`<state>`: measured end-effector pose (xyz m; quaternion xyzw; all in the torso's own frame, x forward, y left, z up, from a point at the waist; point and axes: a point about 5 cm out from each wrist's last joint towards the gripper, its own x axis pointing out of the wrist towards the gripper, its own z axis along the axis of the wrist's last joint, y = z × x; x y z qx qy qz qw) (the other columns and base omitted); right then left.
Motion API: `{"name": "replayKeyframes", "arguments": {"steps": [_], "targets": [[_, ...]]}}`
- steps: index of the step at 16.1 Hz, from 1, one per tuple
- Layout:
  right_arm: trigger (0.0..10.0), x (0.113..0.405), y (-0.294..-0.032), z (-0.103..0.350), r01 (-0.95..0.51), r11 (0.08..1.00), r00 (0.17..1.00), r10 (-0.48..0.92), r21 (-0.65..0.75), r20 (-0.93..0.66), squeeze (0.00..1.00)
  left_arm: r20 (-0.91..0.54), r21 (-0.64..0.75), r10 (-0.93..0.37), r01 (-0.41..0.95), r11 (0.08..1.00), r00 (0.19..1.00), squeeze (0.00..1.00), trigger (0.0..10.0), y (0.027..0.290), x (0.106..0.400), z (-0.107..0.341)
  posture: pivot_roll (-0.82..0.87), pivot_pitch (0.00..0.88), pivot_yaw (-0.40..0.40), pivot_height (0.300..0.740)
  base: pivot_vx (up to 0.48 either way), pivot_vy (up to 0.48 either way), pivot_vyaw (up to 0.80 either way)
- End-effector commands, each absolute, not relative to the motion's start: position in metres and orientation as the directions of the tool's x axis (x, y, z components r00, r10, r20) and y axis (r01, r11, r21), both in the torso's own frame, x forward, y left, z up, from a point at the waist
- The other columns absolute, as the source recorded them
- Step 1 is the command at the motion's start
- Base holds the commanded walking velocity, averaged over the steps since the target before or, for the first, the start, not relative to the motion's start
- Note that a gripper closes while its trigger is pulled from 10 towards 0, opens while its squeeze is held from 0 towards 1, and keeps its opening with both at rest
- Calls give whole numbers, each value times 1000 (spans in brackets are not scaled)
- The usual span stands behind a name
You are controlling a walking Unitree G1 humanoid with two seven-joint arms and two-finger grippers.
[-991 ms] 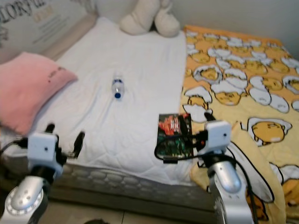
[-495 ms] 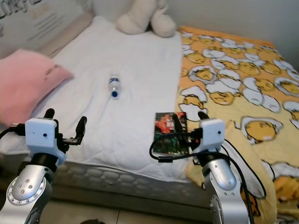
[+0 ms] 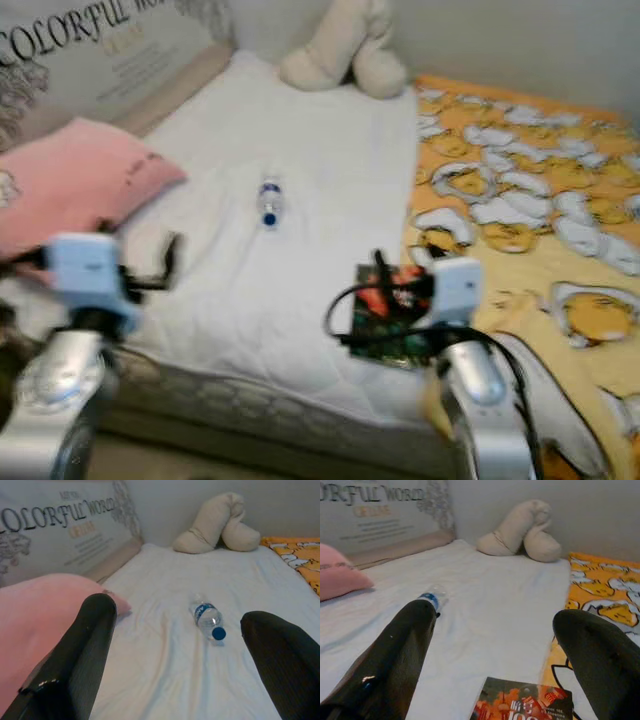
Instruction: Clean up the room
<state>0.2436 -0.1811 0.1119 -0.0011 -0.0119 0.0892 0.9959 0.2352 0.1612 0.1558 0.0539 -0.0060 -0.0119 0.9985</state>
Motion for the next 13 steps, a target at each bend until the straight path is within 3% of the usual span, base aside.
{"name": "replayKeyframes", "arguments": {"steps": [1, 3, 5, 8, 13], "targets": [[10000, 247, -177, 116, -188, 982, 981, 188, -2, 48, 20, 21, 120, -37, 34, 992, 999, 0, 10000, 163, 241, 160, 8, 0, -58, 740, 480, 0, 0], [10000, 246, -174, 117, -186, 983, 981, 185, 0, 57, 24, 34, 129, -112, 107, 986, 993, 0, 10000, 158, 252, 165, -3, 0, -52, 740, 480, 0, 0], [10000, 246, -172, 117, -184, 983, 981, 184, -10, 58, 27, 21, 130, -134, 130, 983, 991, 0, 10000, 156, 262, 166, -13, 0, -40, 740, 0, 0, 0], [10000, 243, -174, 114, -162, 987, 985, 163, -8, 50, 35, -6, 116, -138, 137, 984, 990, 0, 10000, 157, 265, 162, -30, 0, -23, 740, 0, 0, -652], [10000, 237, -174, 114, -161, 987, 985, 161, -10, 56, 31, -1, 133, -114, 113, 985, 993, 0, 10000, 169, 278, 162, -47, 5, -12, 740, 0, 0, 0]]}}
